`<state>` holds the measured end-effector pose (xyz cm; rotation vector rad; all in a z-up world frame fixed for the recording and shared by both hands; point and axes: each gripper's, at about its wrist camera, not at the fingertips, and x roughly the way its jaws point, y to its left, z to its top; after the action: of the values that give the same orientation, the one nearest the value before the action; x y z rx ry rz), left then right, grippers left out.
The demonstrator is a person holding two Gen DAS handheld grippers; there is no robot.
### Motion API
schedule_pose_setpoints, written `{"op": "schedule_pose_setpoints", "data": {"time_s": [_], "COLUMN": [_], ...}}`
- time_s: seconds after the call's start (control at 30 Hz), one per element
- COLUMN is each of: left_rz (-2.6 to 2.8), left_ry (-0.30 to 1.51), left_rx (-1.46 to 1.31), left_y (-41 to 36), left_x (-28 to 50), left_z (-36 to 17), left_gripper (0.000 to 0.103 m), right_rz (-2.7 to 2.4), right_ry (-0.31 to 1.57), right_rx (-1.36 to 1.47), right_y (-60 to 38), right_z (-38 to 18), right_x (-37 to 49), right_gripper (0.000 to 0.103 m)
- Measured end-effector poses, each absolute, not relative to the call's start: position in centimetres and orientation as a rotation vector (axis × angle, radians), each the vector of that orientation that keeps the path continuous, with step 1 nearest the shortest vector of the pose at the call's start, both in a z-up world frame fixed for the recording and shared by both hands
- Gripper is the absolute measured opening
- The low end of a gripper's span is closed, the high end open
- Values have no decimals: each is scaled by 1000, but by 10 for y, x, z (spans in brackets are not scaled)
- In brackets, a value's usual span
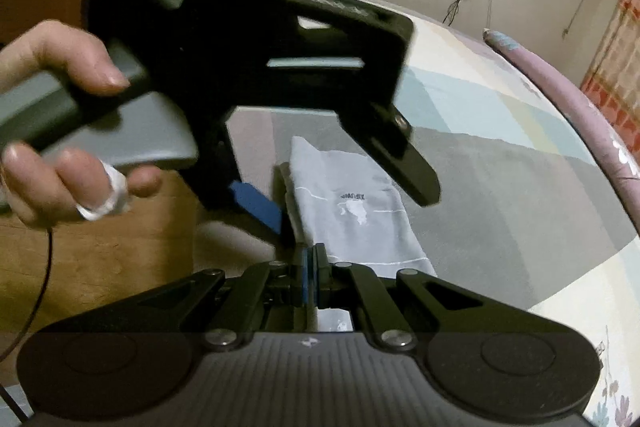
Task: Fold clothes
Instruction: 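Close the left tool on the small folded grey cloth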
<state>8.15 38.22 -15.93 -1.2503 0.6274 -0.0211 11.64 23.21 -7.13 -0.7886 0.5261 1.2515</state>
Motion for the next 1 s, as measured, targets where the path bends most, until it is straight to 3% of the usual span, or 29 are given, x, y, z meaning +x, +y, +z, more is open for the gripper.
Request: {"op": "schedule_pose_setpoints", "data": {"time_s": [0.13,0.2,0.27,0.47,0.53,0.57,0.6,0.63,0.67,0.73,0.9,1.0], "left_rz": [29,59,66,69,77,92,110,115,117,121,125,103], "left_ry": [551,521,511,525,542,554,567,572,575,582,587,560], "left_rx": [-1182,-1120,-1045,-980,-965,-954,-941,-948,-960,-947,-744,-657], "left_y": [384,381,377,382,382,383,385,388,391,393,378,371], "left_x": [81,78,76,89,89,87,83,80,78,74,76,73], "left_z": [-155,-156,-156,-150,-147,-147,-148,-150,-152,-153,-132,-115], "left_gripper": [95,80,72,68,59,49,27,13,10,10,10,10], "right_rz": [1253,1258,1267,1290,1262,1244,1224,1203,1181,1132,997,963], "right_ry": [523,529,554,641,657,664,672,687,713,783,988,1065], "right_rx": [-786,-780,-768,-658,-627,-612,-595,-573,-541,-458,-112,113], "right_y": [229,227,223,195,181,173,163,153,143,125,92,85], "right_z": [-70,-69,-67,-55,-51,-49,-47,-45,-44,-47,-61,-72], "right_x": [113,111,111,116,120,123,125,129,133,145,186,211], "right_gripper": [3,3,4,13,18,24,29,31,35,40,66,69]}}
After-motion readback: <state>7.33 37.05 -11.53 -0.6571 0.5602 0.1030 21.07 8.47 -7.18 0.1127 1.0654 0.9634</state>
